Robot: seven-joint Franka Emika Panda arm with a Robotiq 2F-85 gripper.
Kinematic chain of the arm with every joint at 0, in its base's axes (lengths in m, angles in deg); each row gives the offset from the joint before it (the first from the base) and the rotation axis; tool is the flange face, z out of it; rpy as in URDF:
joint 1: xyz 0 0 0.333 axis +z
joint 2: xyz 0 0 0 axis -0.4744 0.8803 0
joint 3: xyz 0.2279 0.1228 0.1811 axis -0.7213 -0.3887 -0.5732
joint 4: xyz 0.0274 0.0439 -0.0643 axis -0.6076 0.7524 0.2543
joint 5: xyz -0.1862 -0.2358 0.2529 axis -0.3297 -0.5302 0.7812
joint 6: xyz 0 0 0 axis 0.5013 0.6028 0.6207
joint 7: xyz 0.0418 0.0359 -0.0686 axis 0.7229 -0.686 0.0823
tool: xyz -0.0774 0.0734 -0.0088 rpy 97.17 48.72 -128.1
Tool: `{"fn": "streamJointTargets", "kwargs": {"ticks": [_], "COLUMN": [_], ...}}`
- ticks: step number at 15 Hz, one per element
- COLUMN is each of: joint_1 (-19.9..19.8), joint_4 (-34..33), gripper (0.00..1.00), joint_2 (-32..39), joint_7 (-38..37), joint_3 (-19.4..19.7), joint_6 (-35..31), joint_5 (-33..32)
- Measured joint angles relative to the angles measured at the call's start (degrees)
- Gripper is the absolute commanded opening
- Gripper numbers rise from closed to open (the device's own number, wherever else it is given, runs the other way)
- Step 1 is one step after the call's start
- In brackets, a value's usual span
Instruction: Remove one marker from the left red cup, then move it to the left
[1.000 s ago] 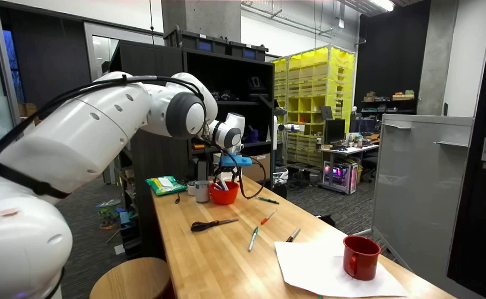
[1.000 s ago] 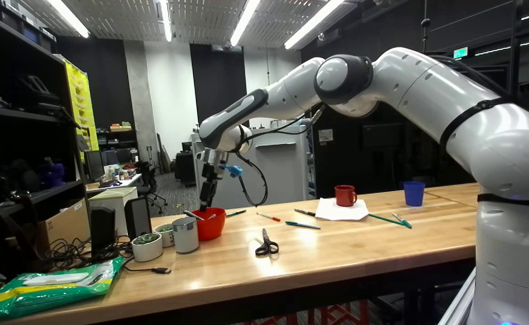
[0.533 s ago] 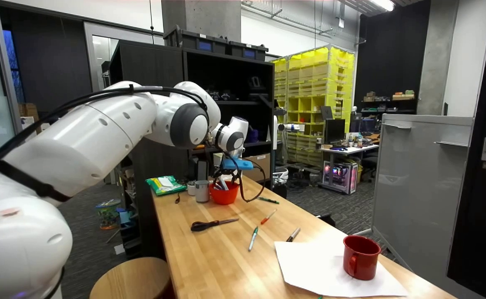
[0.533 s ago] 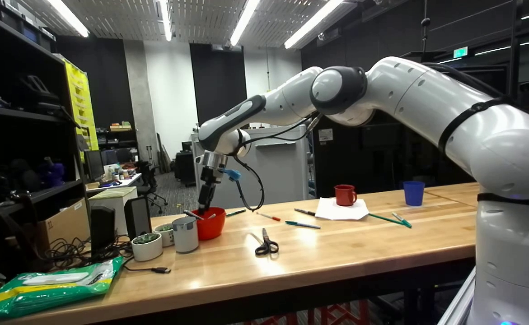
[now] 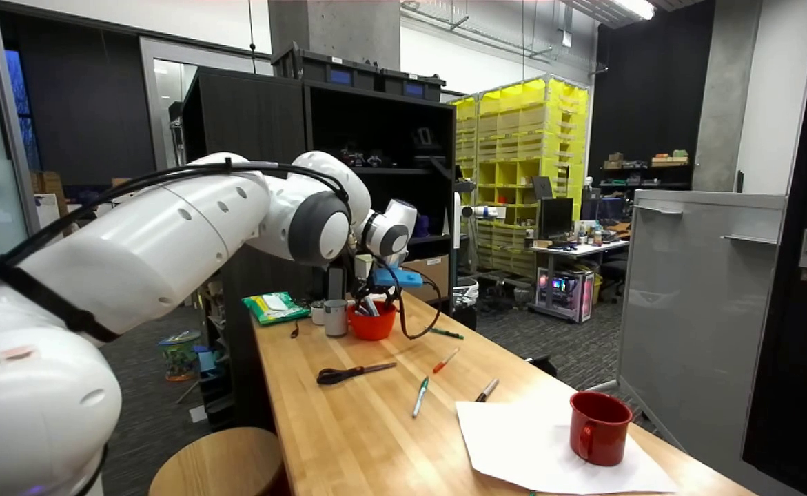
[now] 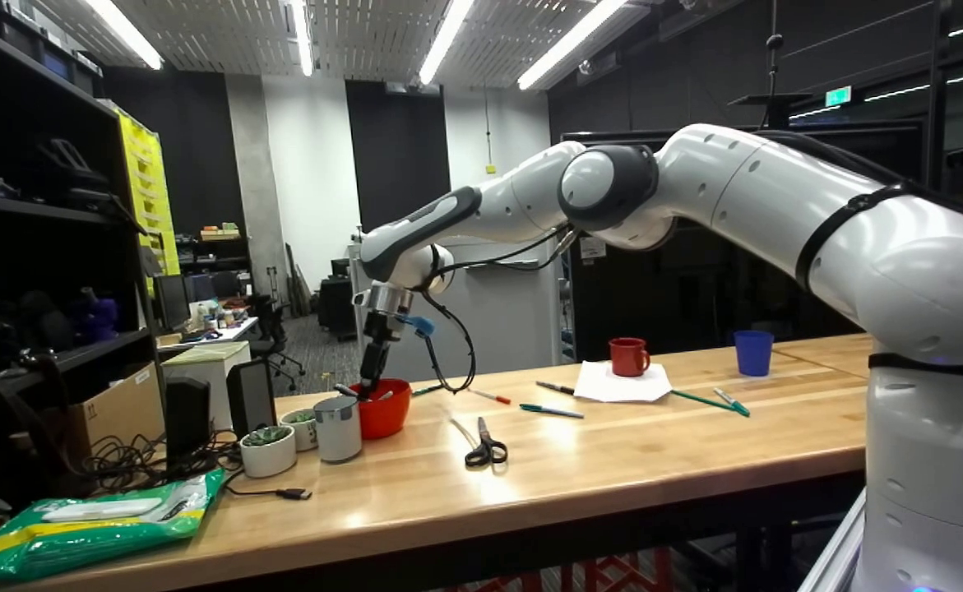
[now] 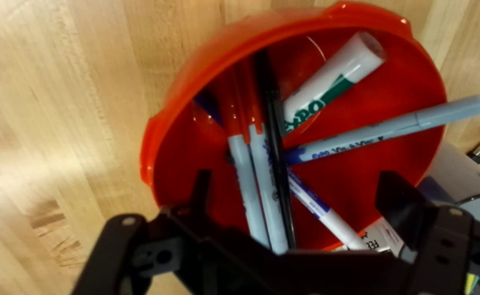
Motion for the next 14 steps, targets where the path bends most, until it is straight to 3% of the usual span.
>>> {"fn": "streamJointTargets", "kwargs": {"ticks": [5, 6, 8, 14], "joint_1": [0.07, 0.14, 0.36, 0.53], "joint_4": [-4.22, -5.02, -6.58, -10.27], "gripper": [1.00, 0.75, 0.69, 0.20], "joint_2": [2.98, 3.54, 4.63, 6.36], "joint_7": [1.39, 1.59, 2.08, 2.85], "joint_3": [-0.65, -0.74, -0.82, -1.52], "joint_6": [2.51, 3.09, 4.07, 5.50], "joint_5": [0.02, 0.09, 0.38, 0.43]}}
